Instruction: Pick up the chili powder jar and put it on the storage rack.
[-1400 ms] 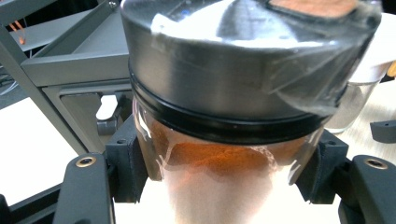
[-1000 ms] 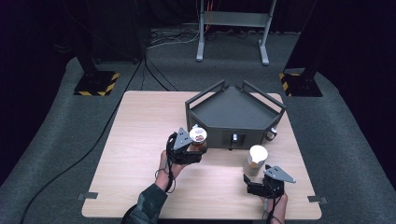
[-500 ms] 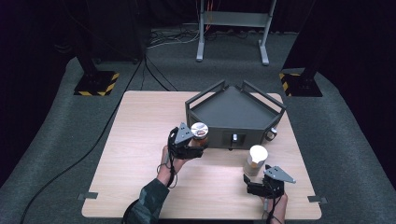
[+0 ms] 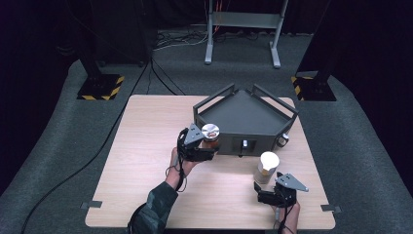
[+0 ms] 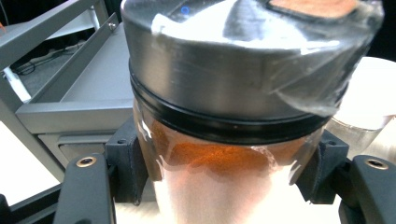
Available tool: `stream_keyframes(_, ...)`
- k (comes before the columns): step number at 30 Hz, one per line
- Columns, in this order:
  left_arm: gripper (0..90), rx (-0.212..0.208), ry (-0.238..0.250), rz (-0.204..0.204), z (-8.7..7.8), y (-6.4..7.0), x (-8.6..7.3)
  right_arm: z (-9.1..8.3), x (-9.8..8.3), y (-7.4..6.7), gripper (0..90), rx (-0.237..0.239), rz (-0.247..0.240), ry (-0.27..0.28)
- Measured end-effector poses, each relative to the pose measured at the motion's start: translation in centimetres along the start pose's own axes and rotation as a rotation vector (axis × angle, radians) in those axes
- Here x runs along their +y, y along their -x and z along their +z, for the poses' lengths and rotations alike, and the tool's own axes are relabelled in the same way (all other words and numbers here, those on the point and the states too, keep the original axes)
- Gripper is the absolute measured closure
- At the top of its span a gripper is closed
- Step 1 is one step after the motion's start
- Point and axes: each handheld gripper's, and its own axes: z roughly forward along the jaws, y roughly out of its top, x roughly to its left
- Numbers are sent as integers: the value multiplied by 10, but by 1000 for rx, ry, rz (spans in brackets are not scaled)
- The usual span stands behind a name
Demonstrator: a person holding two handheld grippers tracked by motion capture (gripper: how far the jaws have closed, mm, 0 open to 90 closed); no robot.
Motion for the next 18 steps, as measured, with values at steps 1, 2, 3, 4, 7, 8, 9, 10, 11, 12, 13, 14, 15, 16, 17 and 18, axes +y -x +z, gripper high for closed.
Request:
stream_keyframes(1, 314, -2, 3, -2, 0, 0, 1, 0, 0, 0, 0, 0, 1, 0)
stream_keyframes(2, 314, -2, 4, 0, 0, -1, 2, 0, 0, 0, 0, 0, 0, 0)
stream_keyframes(3, 314, -2, 4, 1, 0, -1, 3, 0, 0, 0, 0, 0, 1, -1)
stream_keyframes(4, 314, -2, 7, 0, 1, -1, 3, 0, 0, 0, 0, 0, 1, -2)
stream_keyframes(7, 314, -3, 10, -1, 1, -2, 5, 0, 0, 0, 0, 1, 0, -2)
stream_keyframes(8, 314, -4, 11, -4, 1, -2, 6, 0, 0, 0, 0, 1, 0, -2)
stream_keyframes(9, 314, -5, 13, -4, 1, -2, 6, 0, 0, 0, 0, 2, -1, -2)
stream_keyframes(10, 314, -6, 13, -1, 1, -3, 7, 0, 0, 0, 0, 1, -1, -2)
stream_keyframes(11, 314, -6, 13, -2, 1, -3, 8, 0, 0, 0, 0, 2, 0, -2)
stream_keyframes(12, 314, -9, 13, -2, 2, -3, 8, 0, 0, 0, 0, 1, 0, -1)
stream_keyframes(13, 314, -11, 15, -3, 2, -3, 9, 0, 0, 0, 0, 1, 0, 0)
stream_keyframes(14, 314, -11, 14, -2, 2, -3, 10, 0, 0, 0, 0, 0, 1, -2)
stream_keyframes(15, 314, -12, 14, 0, 3, -3, 11, 0, 0, 0, 0, 0, 0, -2)
stream_keyframes(16, 314, -12, 15, 0, 3, -3, 13, 0, 0, 0, 0, 0, 0, -1)
stream_keyframes(17, 314, -12, 17, 0, 3, -3, 14, 0, 0, 0, 0, 0, 2, -2)
stream_keyframes(18, 314, -13, 19, -1, 3, -4, 15, 0, 0, 0, 0, 1, 3, -2)
